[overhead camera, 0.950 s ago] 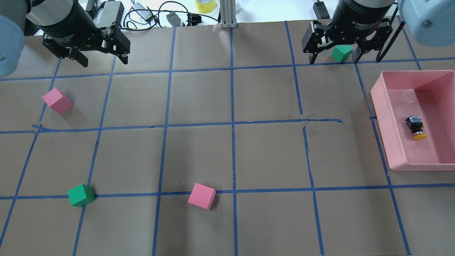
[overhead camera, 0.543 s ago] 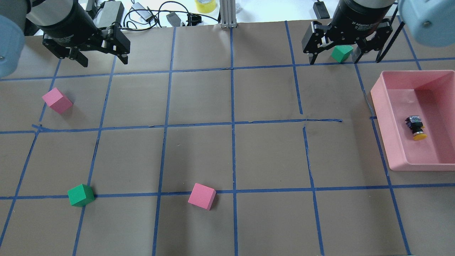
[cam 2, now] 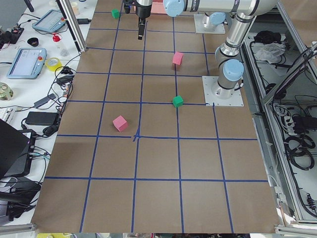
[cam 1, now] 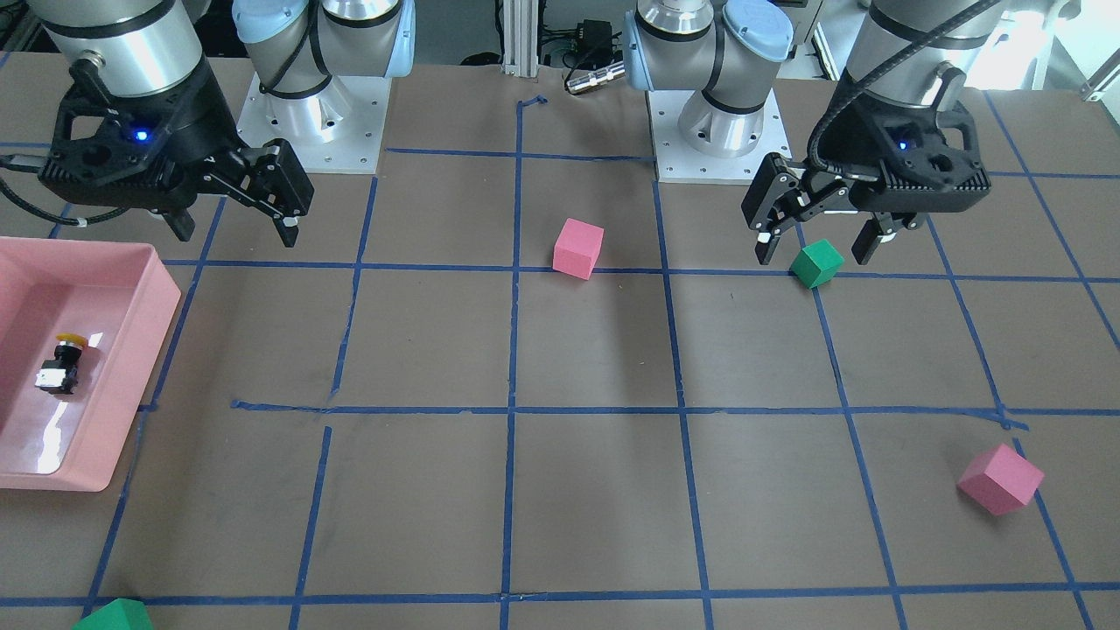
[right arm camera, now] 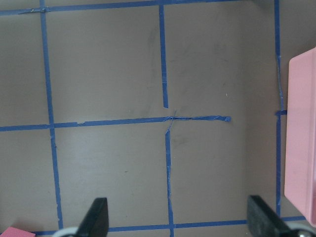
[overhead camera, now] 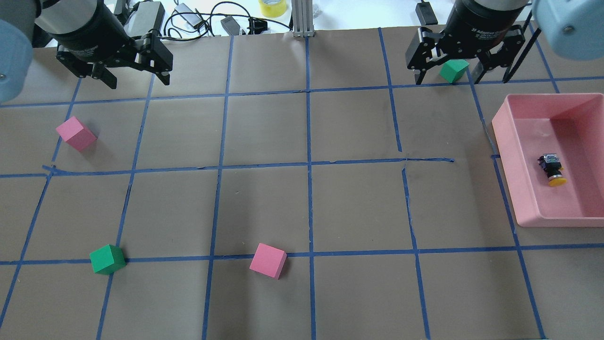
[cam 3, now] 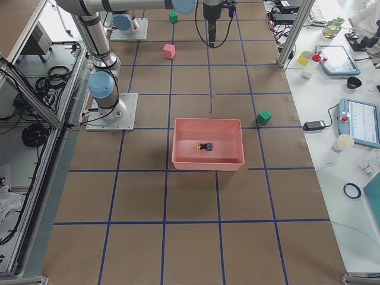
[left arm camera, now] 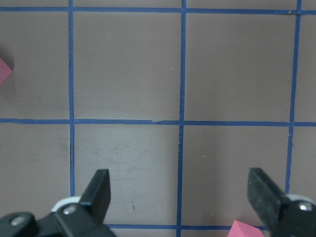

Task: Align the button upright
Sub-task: 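Move the right gripper over the pink tray above the black button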

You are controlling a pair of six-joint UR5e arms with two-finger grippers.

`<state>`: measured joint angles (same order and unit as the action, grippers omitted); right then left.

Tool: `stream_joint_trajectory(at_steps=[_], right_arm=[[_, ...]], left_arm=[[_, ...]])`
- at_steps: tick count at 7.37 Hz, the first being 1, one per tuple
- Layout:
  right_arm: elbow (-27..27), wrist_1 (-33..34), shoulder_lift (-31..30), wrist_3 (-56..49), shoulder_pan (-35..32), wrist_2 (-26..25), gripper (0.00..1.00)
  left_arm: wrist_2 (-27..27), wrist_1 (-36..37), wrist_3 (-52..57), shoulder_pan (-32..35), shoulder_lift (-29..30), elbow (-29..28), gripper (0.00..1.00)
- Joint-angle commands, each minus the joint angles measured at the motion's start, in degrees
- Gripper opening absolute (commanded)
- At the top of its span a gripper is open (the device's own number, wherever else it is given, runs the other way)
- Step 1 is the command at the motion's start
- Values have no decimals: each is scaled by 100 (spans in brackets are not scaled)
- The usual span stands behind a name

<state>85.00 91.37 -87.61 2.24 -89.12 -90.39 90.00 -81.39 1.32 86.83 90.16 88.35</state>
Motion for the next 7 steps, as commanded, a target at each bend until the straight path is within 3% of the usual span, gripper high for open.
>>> stream_joint_trajectory(at_steps=[1,7], right_arm=[[7,30,113,-494,699,-58,100],[121,1014,938,-2243,2538,-49,100]], left_arm=[[0,9,0,0,1,7,100],[0,0,0,0,1,7,100]])
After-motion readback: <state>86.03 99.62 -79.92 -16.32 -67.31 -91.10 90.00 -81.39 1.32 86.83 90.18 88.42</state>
